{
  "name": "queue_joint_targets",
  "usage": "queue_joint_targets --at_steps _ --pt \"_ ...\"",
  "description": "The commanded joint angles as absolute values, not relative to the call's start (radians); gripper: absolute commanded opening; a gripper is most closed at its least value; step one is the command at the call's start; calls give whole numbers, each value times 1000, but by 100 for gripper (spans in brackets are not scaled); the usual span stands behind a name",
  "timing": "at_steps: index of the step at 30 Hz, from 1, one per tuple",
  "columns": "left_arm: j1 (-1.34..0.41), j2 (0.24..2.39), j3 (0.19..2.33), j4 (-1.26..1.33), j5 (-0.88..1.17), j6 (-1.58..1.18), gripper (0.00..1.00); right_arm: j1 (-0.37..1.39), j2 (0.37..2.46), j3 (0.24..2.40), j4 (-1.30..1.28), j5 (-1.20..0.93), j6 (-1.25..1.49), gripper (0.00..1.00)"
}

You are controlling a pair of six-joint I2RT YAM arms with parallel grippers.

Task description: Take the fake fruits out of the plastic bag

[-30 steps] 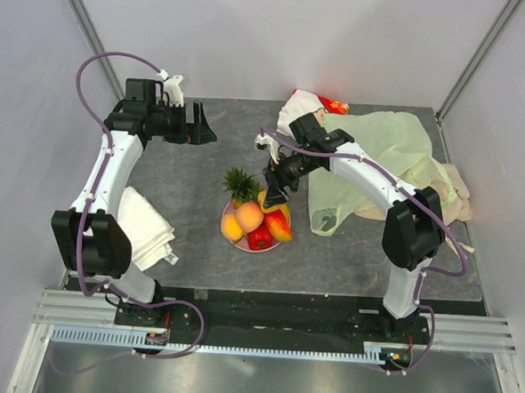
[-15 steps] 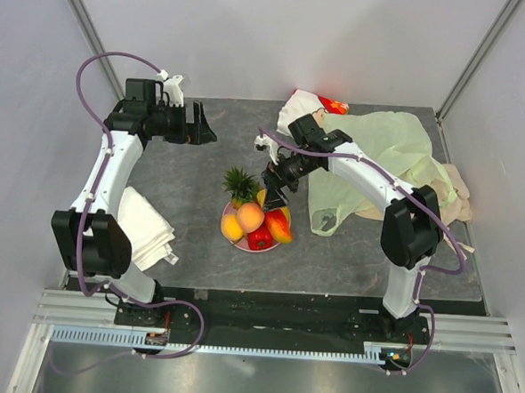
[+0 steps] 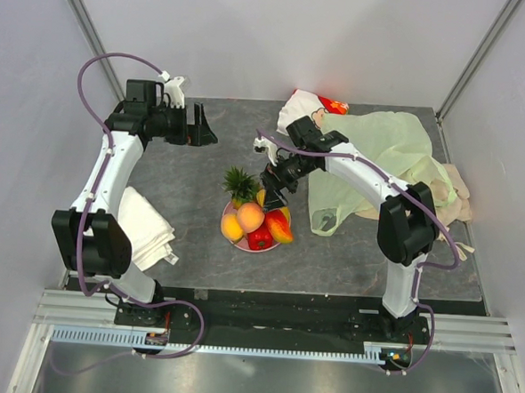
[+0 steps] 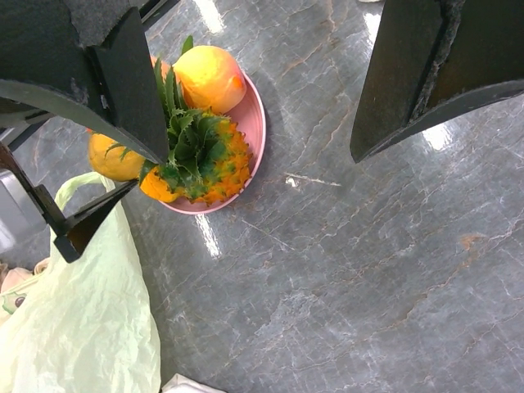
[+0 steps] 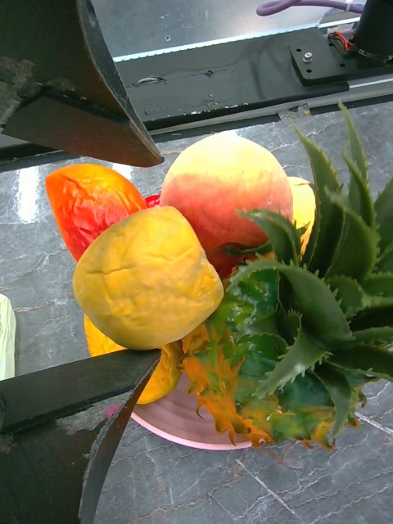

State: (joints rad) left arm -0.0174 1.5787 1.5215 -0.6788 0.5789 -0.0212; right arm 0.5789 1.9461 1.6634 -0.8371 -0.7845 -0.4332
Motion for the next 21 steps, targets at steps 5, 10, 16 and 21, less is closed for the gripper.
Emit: queue_joint_targets --at_steps 5,10,16,21 --pt "-15 1552 1517 -660 607 26 99 581 1959 1710 -805 -781 -422 98" --pt "-15 1557 1517 -658 614 28 99 581 1959 1710 -801 -769 -420 98" --pt "-15 1560 1520 -660 618 28 99 581 1965 1710 -795 -752 -416 98" --pt "-15 1563 1519 -660 620 28 99 578 1973 1710 -788 -736 -408 98"
